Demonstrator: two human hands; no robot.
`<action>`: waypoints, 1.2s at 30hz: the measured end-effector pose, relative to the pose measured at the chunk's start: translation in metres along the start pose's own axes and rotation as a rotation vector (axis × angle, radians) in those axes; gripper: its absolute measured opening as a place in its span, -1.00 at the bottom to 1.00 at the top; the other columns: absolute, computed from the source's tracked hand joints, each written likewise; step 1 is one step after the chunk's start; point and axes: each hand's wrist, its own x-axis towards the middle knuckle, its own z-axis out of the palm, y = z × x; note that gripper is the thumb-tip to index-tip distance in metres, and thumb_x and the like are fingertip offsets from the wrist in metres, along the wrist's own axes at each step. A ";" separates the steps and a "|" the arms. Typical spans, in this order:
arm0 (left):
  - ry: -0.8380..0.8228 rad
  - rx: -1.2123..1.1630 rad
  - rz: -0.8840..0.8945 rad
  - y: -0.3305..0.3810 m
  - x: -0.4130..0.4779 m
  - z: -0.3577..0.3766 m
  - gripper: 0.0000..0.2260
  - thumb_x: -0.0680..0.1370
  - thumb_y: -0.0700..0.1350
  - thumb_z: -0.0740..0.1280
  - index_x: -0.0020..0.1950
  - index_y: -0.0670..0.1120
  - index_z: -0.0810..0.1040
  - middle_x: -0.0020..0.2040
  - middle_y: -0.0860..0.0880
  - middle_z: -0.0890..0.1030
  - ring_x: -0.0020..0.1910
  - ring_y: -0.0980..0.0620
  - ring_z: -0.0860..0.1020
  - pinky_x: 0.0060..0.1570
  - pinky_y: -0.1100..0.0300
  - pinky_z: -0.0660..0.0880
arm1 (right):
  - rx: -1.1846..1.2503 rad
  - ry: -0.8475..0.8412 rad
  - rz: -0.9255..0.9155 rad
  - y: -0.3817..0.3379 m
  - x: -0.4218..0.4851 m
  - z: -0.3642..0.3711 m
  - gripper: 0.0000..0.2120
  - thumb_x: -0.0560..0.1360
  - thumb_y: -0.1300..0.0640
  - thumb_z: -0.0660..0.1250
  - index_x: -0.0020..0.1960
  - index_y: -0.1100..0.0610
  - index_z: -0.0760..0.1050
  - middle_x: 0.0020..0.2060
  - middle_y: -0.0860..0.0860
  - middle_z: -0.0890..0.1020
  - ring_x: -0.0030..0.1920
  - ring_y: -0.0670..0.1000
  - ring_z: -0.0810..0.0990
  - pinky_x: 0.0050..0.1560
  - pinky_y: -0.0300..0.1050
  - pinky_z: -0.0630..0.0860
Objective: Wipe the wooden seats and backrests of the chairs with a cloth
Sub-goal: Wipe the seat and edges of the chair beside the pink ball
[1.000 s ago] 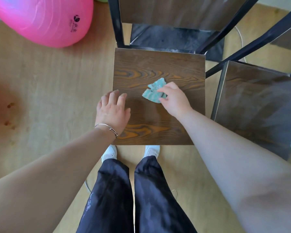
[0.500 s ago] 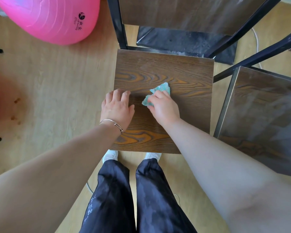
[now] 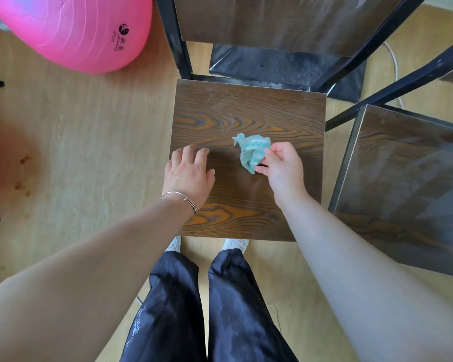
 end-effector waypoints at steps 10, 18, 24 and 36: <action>-0.133 -0.351 0.021 0.052 0.012 0.011 -0.59 0.53 0.16 0.28 0.33 0.04 0.42 0.18 0.02 0.51 0.19 -0.02 0.45 0.18 -0.02 0.45 | 0.213 0.021 0.095 0.022 -0.013 -0.015 -0.86 0.62 0.16 0.25 0.16 0.09 0.48 0.07 0.02 0.62 0.02 -0.05 0.67 0.02 -0.04 0.65; -0.102 -0.390 -0.168 0.064 0.027 0.006 -0.86 0.57 0.03 0.19 -0.02 0.01 0.48 -0.08 0.01 0.53 -0.08 -0.05 0.49 -0.16 0.15 0.38 | 0.238 0.047 0.089 0.015 -0.007 -0.010 -0.88 0.61 0.18 0.24 0.13 0.10 0.48 0.03 0.04 0.63 -0.03 -0.04 0.68 -0.01 -0.07 0.65; -0.114 -0.485 -0.422 0.041 0.021 0.003 -0.85 0.55 -0.03 0.19 -0.03 -0.08 0.49 -0.27 0.05 0.51 -0.25 0.00 0.46 -0.29 0.15 0.34 | 0.253 0.271 0.184 0.034 -0.006 -0.034 -0.85 0.61 0.18 0.26 0.17 0.08 0.47 0.03 0.02 0.63 -0.09 -0.08 0.70 -0.05 -0.08 0.66; -0.199 -0.409 -0.175 0.025 0.018 0.015 -0.55 0.48 -0.32 0.18 0.18 0.15 0.53 0.09 0.04 0.56 -0.18 0.09 0.50 -0.32 0.29 0.39 | -0.573 0.071 -0.261 0.052 -0.009 -0.051 -0.64 0.56 0.33 0.28 0.27 0.02 0.54 0.09 -0.05 0.60 0.00 -0.13 0.56 0.00 -0.38 0.46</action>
